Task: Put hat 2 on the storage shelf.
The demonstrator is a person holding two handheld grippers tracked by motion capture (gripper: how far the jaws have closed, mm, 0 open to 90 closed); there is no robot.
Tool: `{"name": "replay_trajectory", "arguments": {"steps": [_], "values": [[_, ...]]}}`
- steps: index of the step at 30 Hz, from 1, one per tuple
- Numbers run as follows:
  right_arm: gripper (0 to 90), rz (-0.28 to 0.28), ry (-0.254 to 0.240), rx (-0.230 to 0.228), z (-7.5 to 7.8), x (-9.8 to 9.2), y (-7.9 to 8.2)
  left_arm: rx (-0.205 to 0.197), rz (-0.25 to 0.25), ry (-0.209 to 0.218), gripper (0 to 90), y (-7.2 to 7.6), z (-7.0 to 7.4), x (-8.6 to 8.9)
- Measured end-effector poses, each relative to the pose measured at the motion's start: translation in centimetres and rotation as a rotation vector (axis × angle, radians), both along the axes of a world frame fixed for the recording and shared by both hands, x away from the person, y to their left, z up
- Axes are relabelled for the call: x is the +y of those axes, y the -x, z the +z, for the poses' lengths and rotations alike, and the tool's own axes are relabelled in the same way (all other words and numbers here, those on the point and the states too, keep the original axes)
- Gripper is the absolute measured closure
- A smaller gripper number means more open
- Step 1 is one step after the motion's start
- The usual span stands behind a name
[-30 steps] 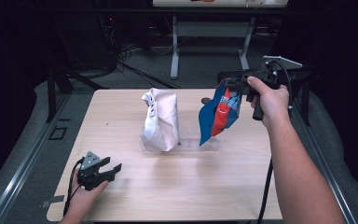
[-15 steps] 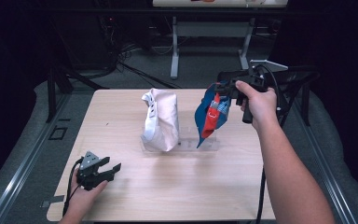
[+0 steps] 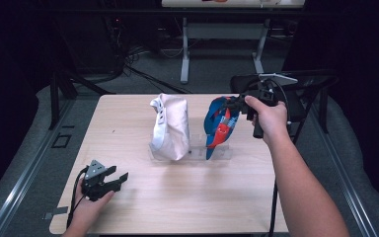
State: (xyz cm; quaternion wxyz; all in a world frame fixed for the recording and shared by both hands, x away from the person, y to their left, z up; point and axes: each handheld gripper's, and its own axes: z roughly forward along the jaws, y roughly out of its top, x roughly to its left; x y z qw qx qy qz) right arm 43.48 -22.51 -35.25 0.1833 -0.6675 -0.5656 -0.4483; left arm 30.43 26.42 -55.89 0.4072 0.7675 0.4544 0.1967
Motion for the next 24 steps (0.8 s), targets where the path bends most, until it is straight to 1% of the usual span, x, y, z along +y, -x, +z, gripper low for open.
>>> {"name": "replay_trajectory", "arguments": {"steps": [2, 4, 7, 10, 12, 14, 15, 16, 21, 23, 24], "values": [[77.3, -0.007, 0.019, 0.0, -0.2, 0.0, 0.0, 0.001, -0.007, -0.007, 42.1, 0.0, 0.0, 0.0], [77.3, -0.006, 0.013, -0.001, -0.4, -0.1, 0.1, 0.001, -0.007, -0.007, 42.1, 0.0, 0.0, 0.0], [77.2, 0.002, 0.021, 0.007, -0.7, 0.0, 0.2, 0.004, -0.006, -0.005, 42.1, 0.0, 0.1, 0.0], [77.0, 0.0, 0.025, 0.002, -0.8, 0.0, 0.3, 0.0, -0.001, -0.001, 42.1, 0.0, 0.0, 0.0], [77.0, -0.003, 0.037, 0.002, -0.7, -0.1, 0.5, -0.004, -0.003, -0.003, 42.1, 0.0, 0.0, 0.0], [77.0, 0.007, 0.045, 0.003, -0.7, -0.2, 0.6, 0.004, -0.006, -0.008, 42.1, 0.0, 0.1, 0.0], [76.9, 0.011, 0.049, 0.001, -0.7, -0.2, 0.7, -0.004, -0.001, -0.006, 42.1, 0.0, 0.0, 0.0], [76.7, 0.015, 0.058, 0.004, -0.8, -0.3, 0.8, -0.001, -0.002, -0.006, 42.1, 0.0, 0.1, 0.1], [72.9, 0.012, 0.082, 0.001, -1.1, -0.7, 1.3, 0.0, 0.002, -0.006, 42.1, 0.0, 0.1, 0.1], [69.9, 0.007, 0.102, -0.005, -1.2, -0.8, 1.5, -0.001, 0.002, -0.006, 42.1, 0.0, 0.1, 0.1], [68.1, 0.016, 0.101, -0.007, -1.3, -0.9, 1.6, -0.002, 0.002, -0.005, 42.1, 0.0, 0.1, 0.1]]}}
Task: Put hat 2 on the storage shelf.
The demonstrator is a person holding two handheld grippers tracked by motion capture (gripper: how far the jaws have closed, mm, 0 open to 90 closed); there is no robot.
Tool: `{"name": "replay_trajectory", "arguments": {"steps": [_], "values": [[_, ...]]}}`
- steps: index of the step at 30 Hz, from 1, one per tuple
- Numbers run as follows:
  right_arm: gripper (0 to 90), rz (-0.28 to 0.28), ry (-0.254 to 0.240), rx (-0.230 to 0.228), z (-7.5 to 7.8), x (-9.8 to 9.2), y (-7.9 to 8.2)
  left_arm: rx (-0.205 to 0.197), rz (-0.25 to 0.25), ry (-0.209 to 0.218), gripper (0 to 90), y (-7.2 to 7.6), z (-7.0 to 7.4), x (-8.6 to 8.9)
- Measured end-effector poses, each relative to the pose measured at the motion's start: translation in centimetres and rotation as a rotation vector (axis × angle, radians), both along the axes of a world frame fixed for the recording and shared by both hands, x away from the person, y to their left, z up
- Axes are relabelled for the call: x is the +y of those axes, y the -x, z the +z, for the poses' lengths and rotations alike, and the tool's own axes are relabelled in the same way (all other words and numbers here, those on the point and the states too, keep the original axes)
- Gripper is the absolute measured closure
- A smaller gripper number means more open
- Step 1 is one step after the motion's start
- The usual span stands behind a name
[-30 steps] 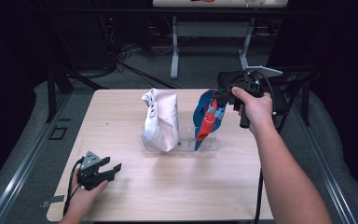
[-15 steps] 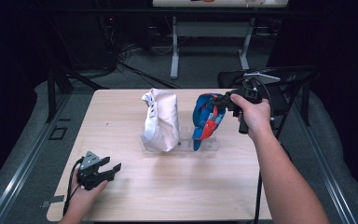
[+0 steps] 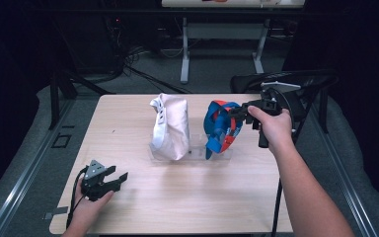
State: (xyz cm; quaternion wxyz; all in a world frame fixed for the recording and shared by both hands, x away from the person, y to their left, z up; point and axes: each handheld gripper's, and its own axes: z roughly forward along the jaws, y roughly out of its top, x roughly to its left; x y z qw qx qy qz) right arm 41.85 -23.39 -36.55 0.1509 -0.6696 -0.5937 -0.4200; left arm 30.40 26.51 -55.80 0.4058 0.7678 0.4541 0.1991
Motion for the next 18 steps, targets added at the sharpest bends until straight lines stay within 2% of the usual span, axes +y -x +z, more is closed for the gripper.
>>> {"name": "replay_trajectory", "arguments": {"steps": [2, 8, 10, 15, 18], "values": [[63.7, -0.004, 0.004, -0.007, -0.2, -0.1, 0.3, 0.002, 0.001, 0.0, 42.1, 0.0, 0.0, 0.0], [54.4, -0.002, 0.065, -0.041, -0.5, -0.3, 1.2, 0.0, 0.004, 0.004, 42.1, 0.0, 0.0, 0.1], [51.9, -0.006, 0.097, -0.065, -0.7, -0.2, 1.5, 0.001, 0.003, 0.001, 42.1, 0.0, 0.0, 0.0], [47.8, 0.015, 0.173, -0.081, -1.2, -0.1, 2.2, 0.002, 0.003, 0.001, 42.1, 0.0, 0.0, 0.1], [45.8, 0.016, 0.216, -0.109, -1.4, 0.0, 2.7, 0.002, 0.004, 0.003, 42.1, 0.0, 0.0, 0.1]]}}
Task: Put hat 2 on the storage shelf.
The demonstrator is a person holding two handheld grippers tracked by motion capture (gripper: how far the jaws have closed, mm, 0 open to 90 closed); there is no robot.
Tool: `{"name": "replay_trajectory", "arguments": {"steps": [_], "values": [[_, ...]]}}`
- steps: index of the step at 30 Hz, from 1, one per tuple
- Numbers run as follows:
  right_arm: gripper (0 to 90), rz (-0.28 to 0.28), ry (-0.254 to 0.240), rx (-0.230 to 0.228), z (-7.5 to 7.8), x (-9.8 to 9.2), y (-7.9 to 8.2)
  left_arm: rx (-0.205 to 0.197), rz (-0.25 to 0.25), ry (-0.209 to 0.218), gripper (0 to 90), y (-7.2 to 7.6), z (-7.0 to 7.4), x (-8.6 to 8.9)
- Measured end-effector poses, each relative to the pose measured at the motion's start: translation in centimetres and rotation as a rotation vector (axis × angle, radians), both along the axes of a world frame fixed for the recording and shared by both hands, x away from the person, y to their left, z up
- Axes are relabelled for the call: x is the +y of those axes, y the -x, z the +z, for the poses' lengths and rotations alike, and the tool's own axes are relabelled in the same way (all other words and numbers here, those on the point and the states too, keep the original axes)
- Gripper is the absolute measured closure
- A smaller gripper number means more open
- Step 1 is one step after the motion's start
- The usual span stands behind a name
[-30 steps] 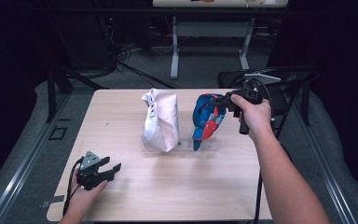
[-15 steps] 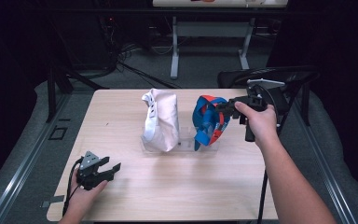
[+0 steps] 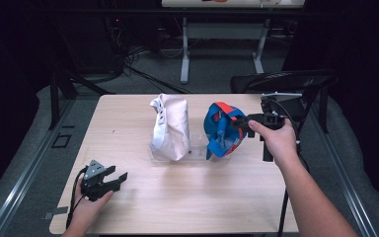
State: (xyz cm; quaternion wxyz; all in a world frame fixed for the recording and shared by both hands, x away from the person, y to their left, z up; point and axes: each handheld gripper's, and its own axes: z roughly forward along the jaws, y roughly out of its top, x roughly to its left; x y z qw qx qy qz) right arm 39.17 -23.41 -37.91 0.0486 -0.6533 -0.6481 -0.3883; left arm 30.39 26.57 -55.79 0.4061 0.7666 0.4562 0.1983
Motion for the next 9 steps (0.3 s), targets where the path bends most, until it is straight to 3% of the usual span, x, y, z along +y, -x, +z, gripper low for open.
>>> {"name": "replay_trajectory", "arguments": {"steps": [5, 9], "values": [[43.7, -0.029, 0.057, -0.046, 0.1, -0.2, 0.6, 0.001, -0.002, -0.003, 42.3, 0.0, 0.0, -0.1], [44.7, -0.023, 0.024, -0.043, 0.0, -0.5, 1.1, 0.001, 0.0, -0.002, 42.3, 0.0, 0.0, 0.0]]}}
